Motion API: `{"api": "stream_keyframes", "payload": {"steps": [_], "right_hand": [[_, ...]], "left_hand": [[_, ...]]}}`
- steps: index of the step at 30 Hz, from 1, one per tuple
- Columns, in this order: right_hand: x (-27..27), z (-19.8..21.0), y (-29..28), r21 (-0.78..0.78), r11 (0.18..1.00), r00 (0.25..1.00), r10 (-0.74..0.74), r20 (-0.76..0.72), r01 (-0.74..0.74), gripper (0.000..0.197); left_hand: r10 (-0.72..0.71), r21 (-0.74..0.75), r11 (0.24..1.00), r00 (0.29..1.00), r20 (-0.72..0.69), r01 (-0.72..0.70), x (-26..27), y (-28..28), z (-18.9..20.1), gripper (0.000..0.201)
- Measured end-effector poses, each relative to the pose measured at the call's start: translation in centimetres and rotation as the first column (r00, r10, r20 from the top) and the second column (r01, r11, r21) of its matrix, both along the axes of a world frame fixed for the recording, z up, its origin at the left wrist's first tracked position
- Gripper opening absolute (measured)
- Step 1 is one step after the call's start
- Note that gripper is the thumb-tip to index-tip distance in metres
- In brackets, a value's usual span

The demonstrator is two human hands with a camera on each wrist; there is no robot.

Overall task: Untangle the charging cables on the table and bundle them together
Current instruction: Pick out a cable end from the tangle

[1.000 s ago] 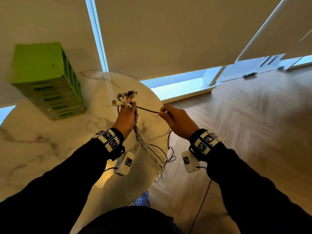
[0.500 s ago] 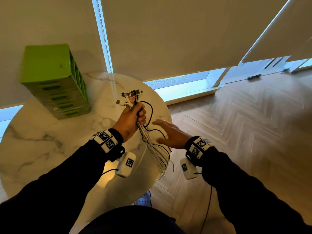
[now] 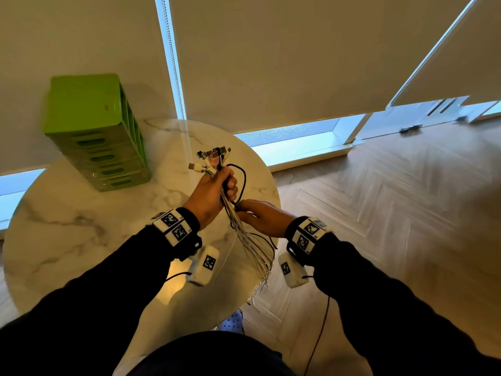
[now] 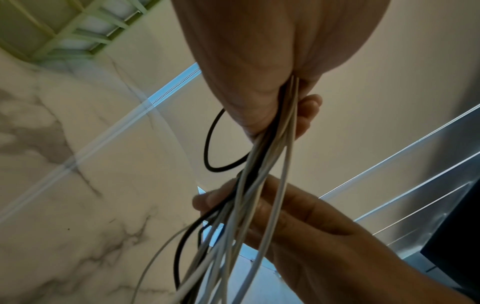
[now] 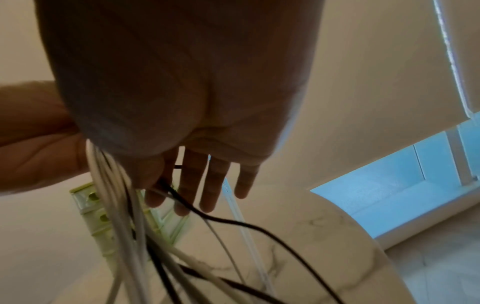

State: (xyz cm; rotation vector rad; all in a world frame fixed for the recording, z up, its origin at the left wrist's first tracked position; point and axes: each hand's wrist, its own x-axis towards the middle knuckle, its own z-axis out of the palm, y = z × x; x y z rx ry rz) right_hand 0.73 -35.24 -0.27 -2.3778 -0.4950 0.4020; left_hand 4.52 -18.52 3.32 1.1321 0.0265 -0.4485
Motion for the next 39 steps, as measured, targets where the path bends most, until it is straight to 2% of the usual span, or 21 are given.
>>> {"api": "stream_keyframes", "payload": {"steps": [3,6,8,10,11,12,13,15,16,17,18,20,21,23,26,29,32,35,39], "right_hand": [[-0.2,0.4,-0.1,0.062,0.995,0.994,-0.081,0.067,0.077,0.020],[-0.1,1.0,-0.7,0.057,0.988,0.976,-0.149,0.156,0.142,0.019],[0.2,1.7,-1.3,0.082,0.970,0.950,-0.241,0.201,0.228,0.019],[0.7,2.1,-2.5,0.079,0.935,0.917,-0.355,0.185,0.346,0.021],[1.1,1.8,-3.7,0.023,0.916,0.903,-0.398,0.162,0.400,0.022],[1.4,1.5,-5.0,-0.100,0.894,0.897,-0.425,0.122,0.437,0.022],[1.5,1.2,-6.2,-0.289,0.852,0.897,-0.439,0.059,0.436,0.020],[0.9,0.8,-7.9,-0.661,0.695,0.874,-0.471,-0.121,0.283,0.020],[0.5,0.5,-8.3,-0.766,0.617,0.851,-0.489,-0.194,0.179,0.028],[0.1,0.2,-8.5,-0.806,0.581,0.830,-0.500,-0.248,0.109,0.039],[-0.1,-0.2,-8.2,-0.785,0.613,0.833,-0.479,-0.278,0.091,0.055],[-0.3,-0.4,-6.7,-0.573,0.811,0.903,-0.328,-0.277,0.119,0.076],[-0.3,-0.3,-5.4,-0.415,0.905,0.940,-0.218,-0.261,0.094,0.076],[-0.2,-0.2,-2.5,-0.142,0.989,0.968,-0.068,-0.241,0.034,0.064],[0.1,0.1,0.7,0.099,0.993,0.972,-0.047,-0.231,0.071,0.034],[0.6,0.7,1.6,0.189,0.977,0.987,-0.067,-0.147,0.095,0.017],[0.7,1.2,2.1,0.262,0.963,0.997,-0.047,-0.069,0.063,0.011],[1.0,1.3,2.3,0.219,0.969,0.992,-0.120,0.037,0.109,0.012],[1.2,2.0,1.1,0.359,0.878,0.947,-0.316,-0.063,0.317,0.019]], "left_hand": [[0.060,0.013,0.998,0.998,0.013,-0.060,0.1,0.6,-0.1,0.028],[0.129,0.019,0.991,0.991,0.039,-0.130,0.2,0.8,-0.4,0.030],[0.168,0.043,0.984,0.984,0.057,-0.171,0.4,0.9,-0.7,0.030],[0.194,0.058,0.979,0.979,0.055,-0.197,0.5,1.2,-1.0,0.031],[0.197,0.070,0.977,0.979,0.049,-0.201,0.5,1.3,-1.2,0.031],[0.193,0.080,0.977,0.980,0.043,-0.196,0.5,1.5,-1.2,0.031],[0.181,0.083,0.980,0.983,0.035,-0.183,0.5,1.7,-1.2,0.032],[0.138,0.054,0.989,0.990,0.023,-0.139,0.4,2.0,-1.0,0.031],[0.112,0.033,0.993,0.993,0.022,-0.113,0.3,2.0,-0.7,0.031],[0.087,0.018,0.996,0.996,0.025,-0.088,0.2,2.0,-0.4,0.031],[0.064,0.007,0.998,0.998,0.031,-0.064,0.0,1.9,-0.1,0.031],[0.022,-0.007,1.000,0.999,0.043,-0.022,-0.3,1.7,0.3,0.031],[0.005,-0.013,1.000,0.999,0.048,-0.004,-0.4,1.6,0.5,0.031],[-0.021,-0.017,1.000,0.998,0.061,0.022,-0.6,1.5,0.6,0.030],[-0.036,0.005,0.999,0.996,0.078,0.036,-0.5,1.8,0.7,0.030],[-0.035,0.018,0.999,0.996,0.085,0.034,-0.3,2.4,0.5,0.030],[-0.029,0.012,1.000,0.994,0.102,0.028,-0.2,2.7,0.2,0.030],[-0.009,-0.007,1.000,0.994,0.110,0.010,-0.1,2.7,0.1,0.030],[0.044,0.029,0.998,0.992,0.121,-0.048,0.4,3.2,-0.3,0.030]]}}
